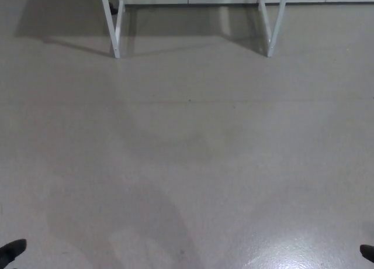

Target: The robot walk towards a table in front and click the button on the base of the boilling pot using its left middle finger

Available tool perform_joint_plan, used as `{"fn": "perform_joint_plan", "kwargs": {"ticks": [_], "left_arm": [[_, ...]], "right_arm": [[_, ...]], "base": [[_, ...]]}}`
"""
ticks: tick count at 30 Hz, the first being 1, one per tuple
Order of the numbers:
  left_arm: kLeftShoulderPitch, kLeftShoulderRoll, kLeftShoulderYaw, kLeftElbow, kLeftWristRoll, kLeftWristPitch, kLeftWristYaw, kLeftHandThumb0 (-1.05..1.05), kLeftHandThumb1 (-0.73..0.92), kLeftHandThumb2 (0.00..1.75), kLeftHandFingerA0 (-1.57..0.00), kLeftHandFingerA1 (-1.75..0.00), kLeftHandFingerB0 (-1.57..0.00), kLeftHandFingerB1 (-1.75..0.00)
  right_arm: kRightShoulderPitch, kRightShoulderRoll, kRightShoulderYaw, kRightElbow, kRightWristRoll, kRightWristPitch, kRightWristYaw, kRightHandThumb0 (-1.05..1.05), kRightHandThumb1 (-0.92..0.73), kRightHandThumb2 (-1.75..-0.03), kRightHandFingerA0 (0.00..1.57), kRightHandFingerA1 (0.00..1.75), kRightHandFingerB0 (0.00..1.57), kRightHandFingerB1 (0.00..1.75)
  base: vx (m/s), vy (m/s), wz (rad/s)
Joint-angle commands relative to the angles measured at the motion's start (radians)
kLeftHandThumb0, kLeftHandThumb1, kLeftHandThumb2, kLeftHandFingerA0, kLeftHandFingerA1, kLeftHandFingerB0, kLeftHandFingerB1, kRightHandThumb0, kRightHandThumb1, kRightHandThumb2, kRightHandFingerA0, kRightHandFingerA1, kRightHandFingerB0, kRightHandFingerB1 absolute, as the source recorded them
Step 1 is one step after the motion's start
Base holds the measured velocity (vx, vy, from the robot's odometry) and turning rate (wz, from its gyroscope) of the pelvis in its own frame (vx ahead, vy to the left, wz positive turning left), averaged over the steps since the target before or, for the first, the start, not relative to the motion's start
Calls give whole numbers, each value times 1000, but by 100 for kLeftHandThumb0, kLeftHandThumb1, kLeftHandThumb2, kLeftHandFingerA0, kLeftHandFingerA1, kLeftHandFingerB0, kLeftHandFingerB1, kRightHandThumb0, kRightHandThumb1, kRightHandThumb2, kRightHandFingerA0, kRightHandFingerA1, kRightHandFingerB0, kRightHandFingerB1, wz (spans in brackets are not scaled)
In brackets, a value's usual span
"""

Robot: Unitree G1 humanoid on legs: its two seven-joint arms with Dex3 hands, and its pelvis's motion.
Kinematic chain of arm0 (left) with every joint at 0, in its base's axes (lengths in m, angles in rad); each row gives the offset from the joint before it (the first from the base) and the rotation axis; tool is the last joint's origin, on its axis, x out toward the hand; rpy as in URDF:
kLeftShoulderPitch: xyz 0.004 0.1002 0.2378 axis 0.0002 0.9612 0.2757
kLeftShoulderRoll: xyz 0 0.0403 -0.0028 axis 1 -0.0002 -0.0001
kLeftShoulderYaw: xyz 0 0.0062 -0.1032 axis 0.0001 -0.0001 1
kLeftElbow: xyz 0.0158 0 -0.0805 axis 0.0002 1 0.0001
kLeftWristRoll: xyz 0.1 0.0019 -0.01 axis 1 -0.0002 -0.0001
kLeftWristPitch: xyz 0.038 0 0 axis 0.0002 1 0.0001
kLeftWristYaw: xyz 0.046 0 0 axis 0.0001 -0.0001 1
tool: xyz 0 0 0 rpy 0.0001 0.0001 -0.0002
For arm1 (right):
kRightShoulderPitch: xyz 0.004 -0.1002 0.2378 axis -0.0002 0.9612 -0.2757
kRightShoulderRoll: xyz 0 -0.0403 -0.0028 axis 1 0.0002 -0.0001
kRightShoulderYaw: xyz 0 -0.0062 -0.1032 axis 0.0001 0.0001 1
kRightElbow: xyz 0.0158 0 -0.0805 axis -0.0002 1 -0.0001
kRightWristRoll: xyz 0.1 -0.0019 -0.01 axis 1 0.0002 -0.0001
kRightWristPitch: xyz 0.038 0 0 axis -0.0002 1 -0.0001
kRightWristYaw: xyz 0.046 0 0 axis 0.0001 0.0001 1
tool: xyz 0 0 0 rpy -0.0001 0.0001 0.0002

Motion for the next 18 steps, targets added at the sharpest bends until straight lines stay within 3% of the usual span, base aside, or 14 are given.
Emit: {"fn": "perform_joint_plan", "kwargs": {"ticks": [1,18], "left_arm": [[15,5,9,-23,-62,7,-43,4,40,87,-27,-59,-14,-50],[45,19,-20,-19,-54,-2,-43,4,41,88,-27,-58,-15,-50]], "right_arm": [[12,-8,-16,-4,46,-36,45,-31,-52,-55,50,41,36,35],[56,-11,-7,-7,36,-64,39,-29,-53,-56,51,42,36,35]], "base": [[0,0,0],[0,0,0]]}}
